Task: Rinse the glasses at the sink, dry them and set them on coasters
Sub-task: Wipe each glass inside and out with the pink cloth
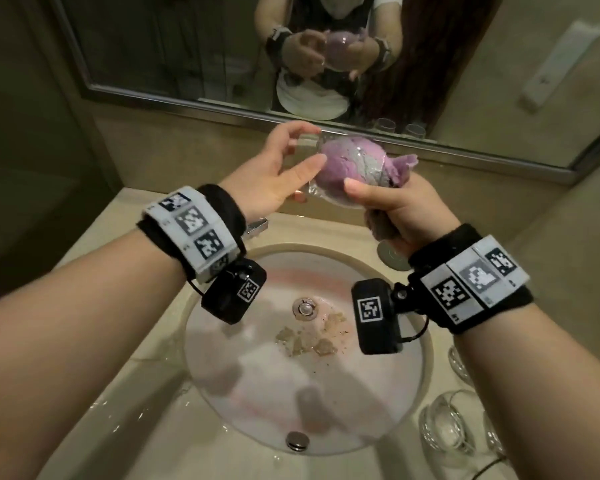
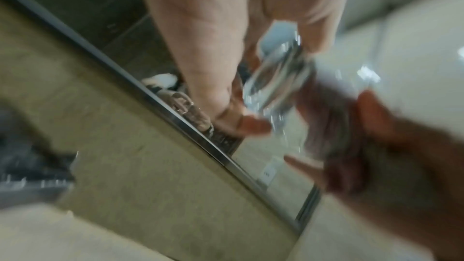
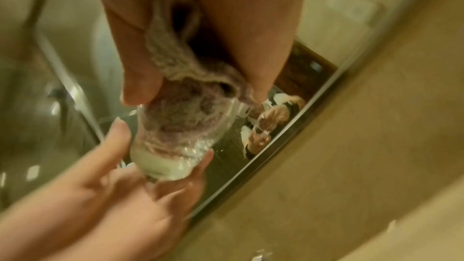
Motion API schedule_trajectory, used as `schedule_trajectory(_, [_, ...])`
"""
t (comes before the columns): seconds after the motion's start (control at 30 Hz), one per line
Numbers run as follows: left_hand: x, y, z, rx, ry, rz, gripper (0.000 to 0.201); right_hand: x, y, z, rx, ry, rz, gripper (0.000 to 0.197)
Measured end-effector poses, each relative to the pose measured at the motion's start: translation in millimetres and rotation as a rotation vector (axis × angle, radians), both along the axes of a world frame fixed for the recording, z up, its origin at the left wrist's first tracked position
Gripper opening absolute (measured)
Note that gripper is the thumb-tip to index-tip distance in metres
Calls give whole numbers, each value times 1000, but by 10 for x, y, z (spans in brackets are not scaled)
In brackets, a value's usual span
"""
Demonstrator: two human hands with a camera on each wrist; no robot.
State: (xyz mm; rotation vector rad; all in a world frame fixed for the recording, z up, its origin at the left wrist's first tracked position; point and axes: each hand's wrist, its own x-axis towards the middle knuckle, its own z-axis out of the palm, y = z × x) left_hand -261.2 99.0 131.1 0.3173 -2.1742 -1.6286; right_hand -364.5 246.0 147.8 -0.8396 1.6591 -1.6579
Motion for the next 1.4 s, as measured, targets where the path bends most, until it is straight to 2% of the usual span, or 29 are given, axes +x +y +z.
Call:
schedule_trajectory(0.07, [39, -24, 64, 396, -166, -53, 32, -42, 28, 17, 42, 155, 23, 17])
schedule_trajectory(0.1, [59, -18, 91, 539, -232, -82, 48, -48, 30, 25, 61, 227, 43, 20])
schedule_trajectory(0.13, [50, -24, 88, 614, -272, -119, 65, -48, 17, 23, 75, 291, 69, 24])
schedule_trajectory(0.17, [21, -16, 85, 614, -298, -125, 76, -45, 5, 15, 96, 356, 92, 29])
schedule_trajectory(0.23, [-72, 48, 49, 474, -310, -20, 74, -58, -6, -19, 142, 447, 124, 33])
schedule_trajectory(0.33, [-121, 111, -12, 190, -250, 165, 54, -71, 1, -42, 167, 260, 174, 20])
schedule_trajectory(0.37, [-114, 101, -39, 46, -219, 168, 51, -69, 15, -46, 164, 162, 161, 16])
schedule_trajectory(0.4, [-98, 85, -61, -72, -171, 138, 52, -94, 19, -70, 141, 54, 129, 20])
schedule_trajectory(0.47, [-52, 56, -59, -222, -72, 42, 59, -172, 7, -121, 59, -142, 55, 47])
schedule_trajectory(0.53, [-33, 38, -38, -323, -4, 5, 60, -200, -7, -115, 41, -168, 27, 51])
schedule_trajectory(0.6, [-21, 12, 1, -341, 20, -20, 60, -218, 12, -90, 40, -103, 54, 41])
schedule_trajectory(0.67, [-14, -24, 33, -261, -4, -93, 60, -234, 40, -71, 41, -53, 69, 29])
schedule_trajectory(0.7, [-8, -28, 48, -123, -28, -119, 56, -215, 53, -45, 51, -3, 83, 22])
schedule_trajectory(0.77, [3, 3, 100, 265, -104, -82, 41, -139, 46, 6, 90, 145, 119, 19])
schedule_trajectory(0.8, [-1, 25, 122, 393, -175, -64, 50, -107, 32, 15, 98, 209, 133, 22])
schedule_trajectory(0.87, [-29, 48, 97, 440, -303, -79, 74, -61, -2, 14, 87, 267, 143, 31])
schedule_trajectory(0.9, [-54, 60, 70, 417, -292, -50, 73, -43, -11, 8, 90, 277, 156, 30])
schedule_trajectory(0.97, [-81, 92, 28, 296, -208, 78, 60, -42, -14, 5, 106, 231, 170, 21])
schedule_trajectory(1.03, [-73, 70, -19, -68, -85, 172, 48, -110, -8, -18, 87, 81, 146, 20])
schedule_trajectory(1.1, [-14, 8, -60, -406, 35, 127, 64, -166, -12, -65, 62, -13, 127, 41])
schedule_trajectory(1.17, [50, -63, -82, -536, 51, 44, 76, -179, -3, -105, 62, -20, 136, 50])
schedule_trajectory(1.23, [76, -90, -103, -613, 20, 23, 78, -187, 29, -85, 107, 22, 174, 37])
schedule_trajectory(1.3, [82, -55, -123, -594, 11, 36, 74, -168, 52, -12, 145, 81, 192, 21])
schedule_trajectory(1.4, [86, 22, -146, -270, 27, 52, 58, -99, 38, 82, 140, 126, 189, 15])
